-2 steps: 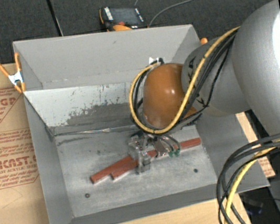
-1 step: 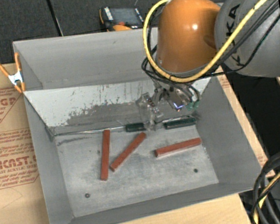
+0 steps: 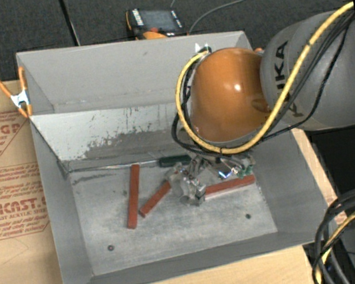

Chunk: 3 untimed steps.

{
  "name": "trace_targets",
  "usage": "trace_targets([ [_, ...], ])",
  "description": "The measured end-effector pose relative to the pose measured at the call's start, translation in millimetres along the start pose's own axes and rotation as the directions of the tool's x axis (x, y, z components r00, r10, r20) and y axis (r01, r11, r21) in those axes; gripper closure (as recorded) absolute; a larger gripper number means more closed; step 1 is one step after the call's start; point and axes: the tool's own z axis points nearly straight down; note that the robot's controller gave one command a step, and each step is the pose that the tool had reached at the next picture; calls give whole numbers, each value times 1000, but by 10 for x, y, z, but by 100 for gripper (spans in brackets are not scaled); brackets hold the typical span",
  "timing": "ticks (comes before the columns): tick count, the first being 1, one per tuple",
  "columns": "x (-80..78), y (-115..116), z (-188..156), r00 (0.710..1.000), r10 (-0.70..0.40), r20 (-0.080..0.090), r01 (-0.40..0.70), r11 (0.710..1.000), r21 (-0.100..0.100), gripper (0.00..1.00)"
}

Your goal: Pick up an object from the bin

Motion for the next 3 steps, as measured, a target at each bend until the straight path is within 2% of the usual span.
trace_targets([
  [1,-487,384,83,992,-128,7,128,992,2,100],
  [2,-287,655,460,986,-164,0,164,986,-2,100],
  [3,-301,637,437,987,-161,4,161,987,1,0],
])
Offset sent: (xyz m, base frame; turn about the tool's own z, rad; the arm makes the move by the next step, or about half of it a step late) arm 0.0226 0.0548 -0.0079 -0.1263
